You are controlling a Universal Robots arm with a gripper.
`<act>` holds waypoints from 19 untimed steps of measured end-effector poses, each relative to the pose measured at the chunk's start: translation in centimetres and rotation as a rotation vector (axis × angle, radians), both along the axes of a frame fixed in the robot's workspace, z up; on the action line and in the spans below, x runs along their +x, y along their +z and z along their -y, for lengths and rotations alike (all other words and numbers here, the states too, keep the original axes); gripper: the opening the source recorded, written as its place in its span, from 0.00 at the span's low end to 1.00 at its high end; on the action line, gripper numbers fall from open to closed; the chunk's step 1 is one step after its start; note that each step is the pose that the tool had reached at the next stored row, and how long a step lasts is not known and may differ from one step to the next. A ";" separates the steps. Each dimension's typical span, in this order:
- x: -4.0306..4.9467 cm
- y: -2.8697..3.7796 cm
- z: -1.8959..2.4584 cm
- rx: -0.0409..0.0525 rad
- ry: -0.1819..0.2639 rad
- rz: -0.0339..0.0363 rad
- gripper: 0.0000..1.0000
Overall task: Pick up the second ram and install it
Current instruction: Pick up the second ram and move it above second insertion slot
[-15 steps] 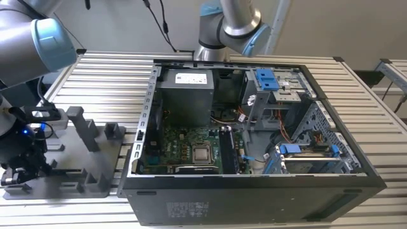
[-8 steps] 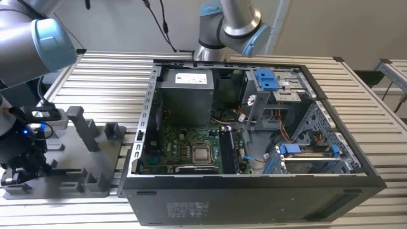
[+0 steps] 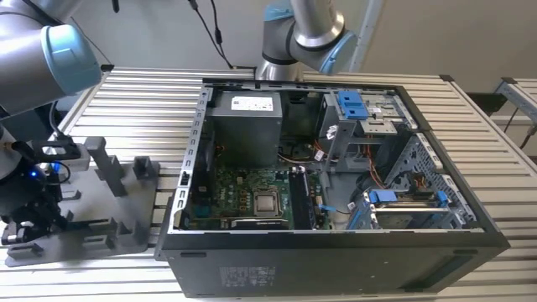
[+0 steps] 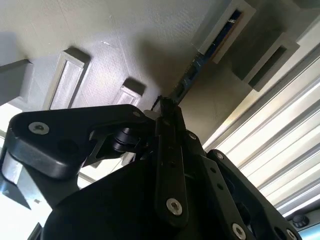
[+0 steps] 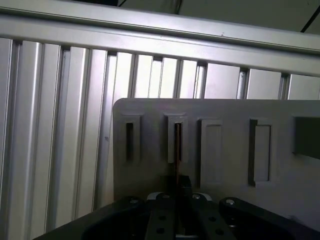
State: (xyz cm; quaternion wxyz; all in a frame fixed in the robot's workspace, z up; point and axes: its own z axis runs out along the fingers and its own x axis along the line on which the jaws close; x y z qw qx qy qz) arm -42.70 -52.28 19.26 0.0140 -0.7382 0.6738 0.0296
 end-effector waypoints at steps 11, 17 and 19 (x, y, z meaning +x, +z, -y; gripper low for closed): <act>0.00 0.49 0.01 -0.0001 0.000 -0.0001 0.15; 0.00 1.67 0.01 0.0000 0.000 0.0000 0.15; 0.00 1.99 0.00 0.0000 0.000 0.0000 0.15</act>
